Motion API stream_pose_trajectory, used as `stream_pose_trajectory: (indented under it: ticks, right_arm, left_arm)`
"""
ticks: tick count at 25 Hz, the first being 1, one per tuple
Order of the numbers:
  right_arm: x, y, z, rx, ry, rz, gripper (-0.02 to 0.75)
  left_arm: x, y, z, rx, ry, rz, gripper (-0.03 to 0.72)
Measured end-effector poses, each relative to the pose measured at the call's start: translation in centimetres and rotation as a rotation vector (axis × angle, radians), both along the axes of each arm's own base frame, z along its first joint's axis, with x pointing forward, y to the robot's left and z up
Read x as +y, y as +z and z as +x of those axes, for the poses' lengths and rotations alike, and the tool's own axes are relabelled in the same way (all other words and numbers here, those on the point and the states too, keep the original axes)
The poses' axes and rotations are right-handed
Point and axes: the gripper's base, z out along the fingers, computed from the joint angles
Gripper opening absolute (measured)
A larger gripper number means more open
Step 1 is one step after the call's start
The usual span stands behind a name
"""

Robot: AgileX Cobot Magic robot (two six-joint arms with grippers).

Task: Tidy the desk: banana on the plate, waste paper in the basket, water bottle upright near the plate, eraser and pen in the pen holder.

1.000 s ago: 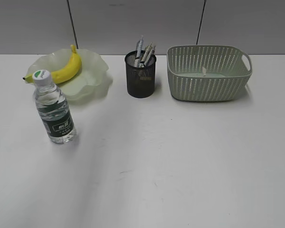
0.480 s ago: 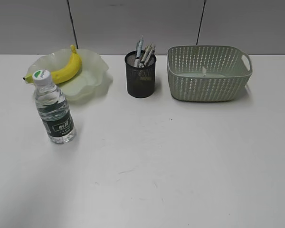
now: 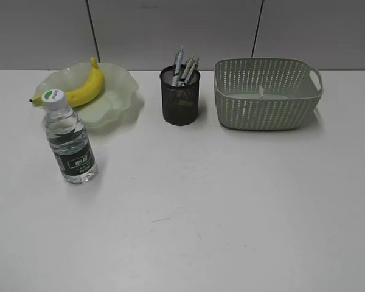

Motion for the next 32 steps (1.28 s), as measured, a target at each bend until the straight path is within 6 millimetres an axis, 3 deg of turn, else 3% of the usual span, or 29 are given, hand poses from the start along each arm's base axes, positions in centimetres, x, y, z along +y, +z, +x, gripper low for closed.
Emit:
stream_pose_trajectory:
  ticks: [5,23,27,32]
  right_arm:
    - [0.0,0.0,0.0,-0.001,0.000,0.000,0.342]
    - [0.0,0.0,0.0,-0.001,-0.009,0.000,0.342]
    - [0.0,0.0,-0.1,-0.001,-0.111,0.000,0.342]
    - [0.2,0.0,-0.2,-0.001,-0.341,0.000,0.342]
  left_arm:
    - [0.7,-0.2,-1.4,-0.169,-0.001,-0.088,0.358]
    - [0.8,-0.3,-1.4,-0.185,0.000,-0.096,0.258]
    - [0.8,-0.3,-1.4,-0.188,0.022,-0.094,0.245]
    - [0.8,-0.3,-1.4,-0.195,0.192,-0.078,0.244]
